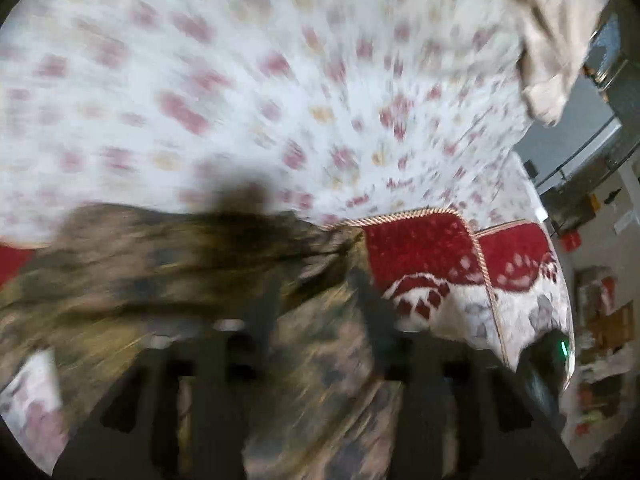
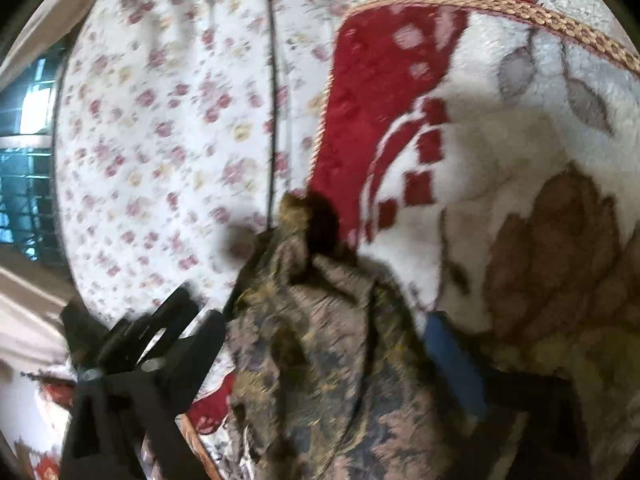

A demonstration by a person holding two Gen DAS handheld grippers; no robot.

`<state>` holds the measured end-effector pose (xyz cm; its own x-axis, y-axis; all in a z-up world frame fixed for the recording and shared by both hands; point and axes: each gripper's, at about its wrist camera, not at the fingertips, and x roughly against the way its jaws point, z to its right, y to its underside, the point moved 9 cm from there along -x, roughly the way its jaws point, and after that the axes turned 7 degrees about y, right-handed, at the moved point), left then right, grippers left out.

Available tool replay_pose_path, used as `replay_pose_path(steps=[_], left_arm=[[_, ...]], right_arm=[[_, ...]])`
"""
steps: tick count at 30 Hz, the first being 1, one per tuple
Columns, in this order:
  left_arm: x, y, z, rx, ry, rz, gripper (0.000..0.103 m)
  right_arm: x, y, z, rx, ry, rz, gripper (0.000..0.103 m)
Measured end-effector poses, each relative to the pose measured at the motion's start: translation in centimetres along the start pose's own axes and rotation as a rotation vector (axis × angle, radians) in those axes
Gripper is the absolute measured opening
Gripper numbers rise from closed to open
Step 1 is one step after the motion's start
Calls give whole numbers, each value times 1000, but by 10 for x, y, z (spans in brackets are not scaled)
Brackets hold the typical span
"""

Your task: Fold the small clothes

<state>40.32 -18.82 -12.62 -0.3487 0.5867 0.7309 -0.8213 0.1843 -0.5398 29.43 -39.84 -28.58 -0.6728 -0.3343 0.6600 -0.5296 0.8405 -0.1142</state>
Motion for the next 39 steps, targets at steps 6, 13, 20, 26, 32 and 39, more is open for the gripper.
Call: replay_pose_path(steps=[6, 13, 20, 26, 32, 39], left_arm=[[149, 101, -62, 64, -221, 145, 71], [155, 270, -124, 220, -339, 45, 71], [135, 325, -151, 242, -355, -22, 71], [131, 344, -165, 370, -298, -59, 48], [141, 344, -169, 417, -253, -15, 5], [216, 331, -170, 354, -367, 104, 4]], right_arm=[[57, 61, -42, 230, -100, -103, 101], [108, 171, 13, 517, 110, -9, 94], [114, 176, 81, 517, 385, -31, 80], [88, 215, 115, 504, 480, -216, 68], [90, 211, 122, 562, 656, -136, 14], [149, 200, 107, 535, 581, -29, 3]])
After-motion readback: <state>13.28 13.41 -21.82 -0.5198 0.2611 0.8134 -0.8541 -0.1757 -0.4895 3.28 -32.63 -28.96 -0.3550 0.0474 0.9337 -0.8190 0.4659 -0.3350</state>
